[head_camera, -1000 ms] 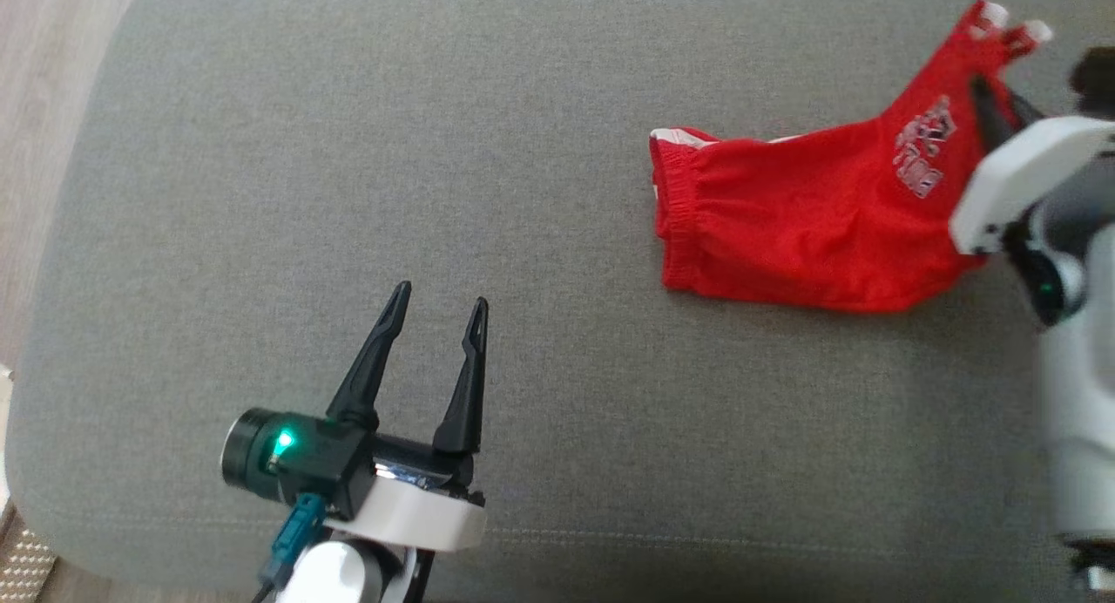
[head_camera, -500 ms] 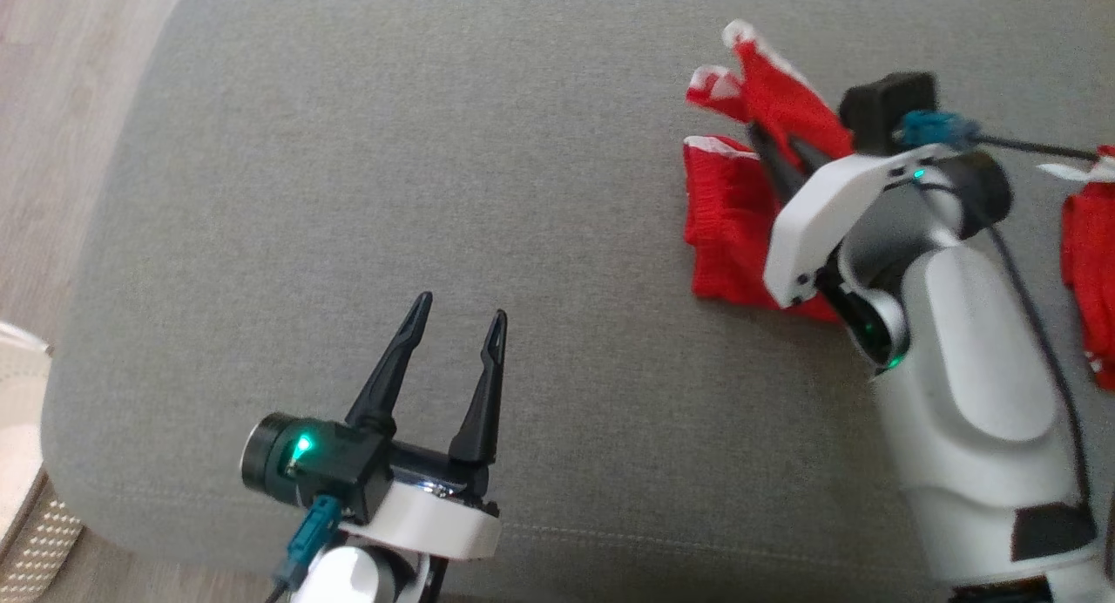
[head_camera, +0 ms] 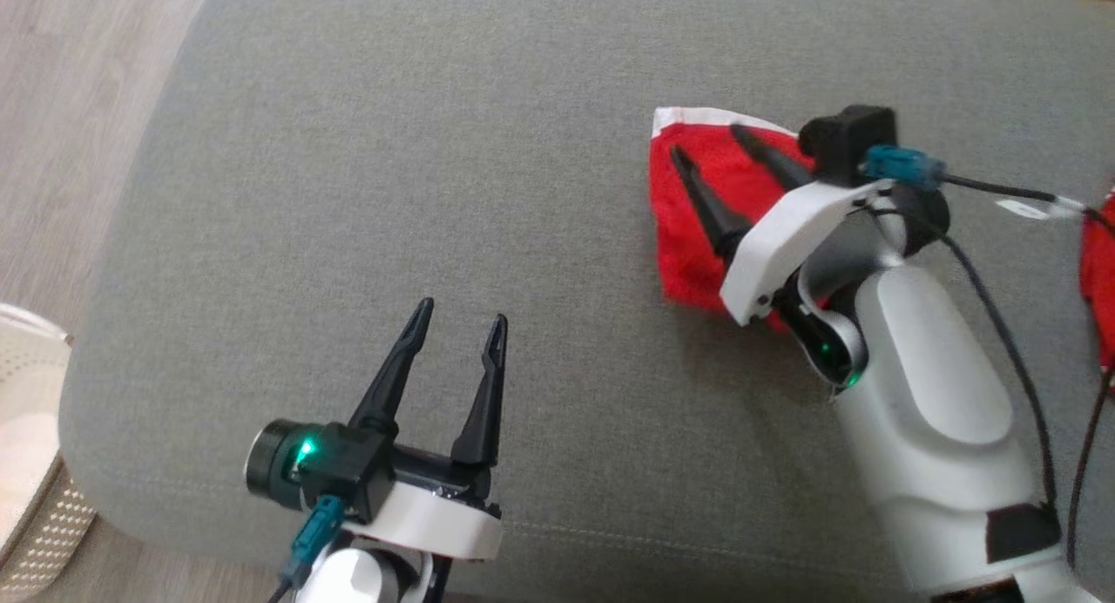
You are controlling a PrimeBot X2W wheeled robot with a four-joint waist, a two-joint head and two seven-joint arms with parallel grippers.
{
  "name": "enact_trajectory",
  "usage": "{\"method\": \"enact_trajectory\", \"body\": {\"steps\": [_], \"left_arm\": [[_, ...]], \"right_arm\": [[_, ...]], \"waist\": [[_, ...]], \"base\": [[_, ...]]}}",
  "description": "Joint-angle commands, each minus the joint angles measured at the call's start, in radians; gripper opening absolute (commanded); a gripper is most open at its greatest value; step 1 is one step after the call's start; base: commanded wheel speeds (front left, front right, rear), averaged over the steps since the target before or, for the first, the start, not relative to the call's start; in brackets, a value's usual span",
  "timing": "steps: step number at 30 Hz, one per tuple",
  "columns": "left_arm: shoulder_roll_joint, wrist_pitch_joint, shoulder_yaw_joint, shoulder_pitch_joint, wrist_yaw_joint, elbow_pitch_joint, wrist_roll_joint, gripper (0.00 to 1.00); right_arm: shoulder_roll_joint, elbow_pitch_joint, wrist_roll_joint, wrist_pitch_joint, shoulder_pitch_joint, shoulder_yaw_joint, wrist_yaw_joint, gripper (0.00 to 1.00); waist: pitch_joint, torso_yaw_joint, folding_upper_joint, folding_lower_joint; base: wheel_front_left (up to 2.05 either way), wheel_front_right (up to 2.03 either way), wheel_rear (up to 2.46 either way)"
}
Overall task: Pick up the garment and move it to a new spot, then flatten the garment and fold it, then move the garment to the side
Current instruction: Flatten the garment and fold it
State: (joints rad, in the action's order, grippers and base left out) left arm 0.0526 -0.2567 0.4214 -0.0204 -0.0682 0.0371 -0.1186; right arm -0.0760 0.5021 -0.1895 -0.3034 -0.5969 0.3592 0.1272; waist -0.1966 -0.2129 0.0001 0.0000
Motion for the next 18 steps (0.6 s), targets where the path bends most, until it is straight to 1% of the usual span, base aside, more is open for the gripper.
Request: {"method": "enact_trajectory", "body": {"steps": [1,5,8,9,10,13,18], "left_arm": [[-0.002,-0.005,-0.032,-0.015,-0.005,0.030,0.002,1.00],[-0.002,-0.005,-0.036,-0.008,-0.008,0.035,0.004,1.00],[-0.002,-0.005,-0.034,-0.006,-0.007,0.039,0.006,1.00],[-0.002,-0.005,-0.035,-0.007,-0.007,0.041,0.006,1.00],[-0.002,-0.005,-0.034,-0.008,-0.006,0.042,0.007,1.00],[-0.002,-0.005,-0.029,-0.014,0.001,0.043,0.008,1.00],[-0.002,-0.005,-0.021,-0.025,0.007,0.039,0.010,1.00]], "right_arm": [[0.025,-0.058,-0.007,0.044,-0.024,0.006,0.003,1.00],[0.015,-0.095,0.036,0.153,-0.005,-0.089,0.003,1.00],[-0.001,-0.083,0.068,0.195,0.019,-0.168,0.003,1.00],[-0.001,-0.073,0.068,0.210,0.021,-0.188,0.003,0.41],[-0.003,-0.057,0.068,0.225,0.022,-0.201,0.003,0.00],[-0.013,0.019,0.066,0.273,0.013,-0.213,0.003,0.00],[0.000,0.173,0.075,0.382,-0.025,-0.181,0.003,0.00]], "waist": [[0.006,0.008,-0.0001,0.0000],[0.014,0.022,-0.0001,0.0000],[0.014,0.026,-0.0001,0.0000],[0.011,0.027,-0.0001,0.0000],[0.008,0.026,-0.0001,0.0000],[-0.001,0.016,-0.0001,0.0000],[-0.014,-0.003,-0.0001,0.0000]], "base": [[0.00,0.00,0.00],[0.00,0.00,0.00],[0.00,0.00,0.00],[0.00,0.00,0.00],[0.00,0.00,0.00],[0.00,0.00,0.00],[0.00,0.00,0.00]]}}
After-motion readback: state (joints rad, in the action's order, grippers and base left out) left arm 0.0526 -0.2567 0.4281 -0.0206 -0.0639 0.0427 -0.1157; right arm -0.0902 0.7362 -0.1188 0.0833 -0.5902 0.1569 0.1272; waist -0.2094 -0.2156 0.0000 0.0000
